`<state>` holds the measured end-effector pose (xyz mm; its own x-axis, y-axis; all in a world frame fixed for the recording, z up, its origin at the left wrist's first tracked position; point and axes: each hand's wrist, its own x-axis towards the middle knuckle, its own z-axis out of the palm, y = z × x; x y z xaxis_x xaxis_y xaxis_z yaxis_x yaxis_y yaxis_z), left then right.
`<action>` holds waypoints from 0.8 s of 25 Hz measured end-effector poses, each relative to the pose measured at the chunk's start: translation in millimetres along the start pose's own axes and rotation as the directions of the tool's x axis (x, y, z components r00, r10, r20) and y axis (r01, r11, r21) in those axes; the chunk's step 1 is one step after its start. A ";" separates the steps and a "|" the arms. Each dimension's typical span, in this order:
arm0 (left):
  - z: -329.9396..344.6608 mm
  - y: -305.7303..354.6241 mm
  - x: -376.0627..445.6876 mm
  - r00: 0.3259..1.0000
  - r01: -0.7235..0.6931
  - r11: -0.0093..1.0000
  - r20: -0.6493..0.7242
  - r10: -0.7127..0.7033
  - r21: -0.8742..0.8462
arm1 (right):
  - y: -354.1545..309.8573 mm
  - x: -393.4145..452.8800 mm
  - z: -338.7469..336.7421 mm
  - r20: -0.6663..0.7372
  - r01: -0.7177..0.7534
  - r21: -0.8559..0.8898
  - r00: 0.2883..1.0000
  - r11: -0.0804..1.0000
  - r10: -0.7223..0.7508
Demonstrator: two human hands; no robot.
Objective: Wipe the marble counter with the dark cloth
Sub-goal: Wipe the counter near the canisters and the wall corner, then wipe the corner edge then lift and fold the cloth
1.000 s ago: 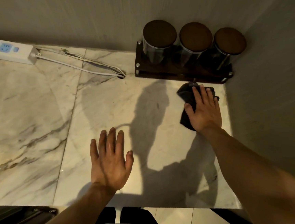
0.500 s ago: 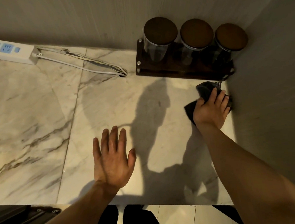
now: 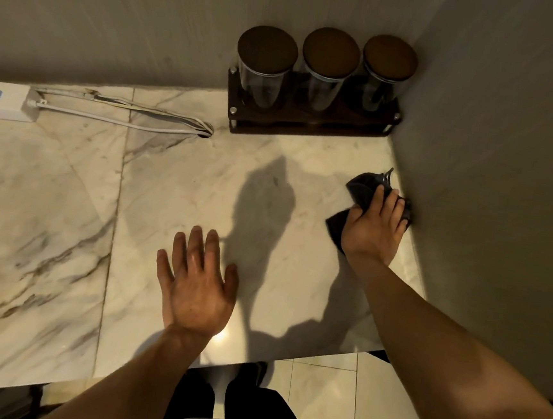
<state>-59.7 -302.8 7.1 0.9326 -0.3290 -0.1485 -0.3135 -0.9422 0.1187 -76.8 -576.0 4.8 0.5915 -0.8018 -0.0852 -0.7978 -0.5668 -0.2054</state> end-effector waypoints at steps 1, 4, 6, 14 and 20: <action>0.4 -1.1 -0.8 1.000 -0.009 1.000 0.001 0.009 -0.011 | 3.3 -5.6 -0.2 -0.006 -0.006 0.005 1.000 1.000 0.006; 1.5 -4.2 -2.0 1.000 -0.028 0.999 -0.003 0.028 -0.040 | 14.2 -24.0 -1.0 -0.021 -0.022 0.023 1.000 0.999 0.023; 1.0 -5.1 -1.6 0.999 -0.032 0.998 -0.001 0.032 -0.061 | 20.8 -36.7 -1.4 -0.024 -0.032 0.031 0.999 0.999 0.033; 0.9 -7.6 -2.5 0.998 -0.063 0.989 -0.034 0.059 -0.132 | 50.1 -89.5 -5.3 -0.020 -0.107 0.055 0.994 0.993 0.108; -4.8 -16.5 3.1 0.997 -0.079 0.957 -0.005 0.081 -0.278 | 66.2 -123.6 -8.9 -0.002 -0.159 0.054 0.987 0.986 0.159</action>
<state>-50.8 -287.9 9.4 0.9049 -0.4041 -0.1336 -0.3243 -0.8580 0.3984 -203.7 -516.1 10.3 0.4567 -0.8822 -0.1148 -0.8742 -0.4211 -0.2415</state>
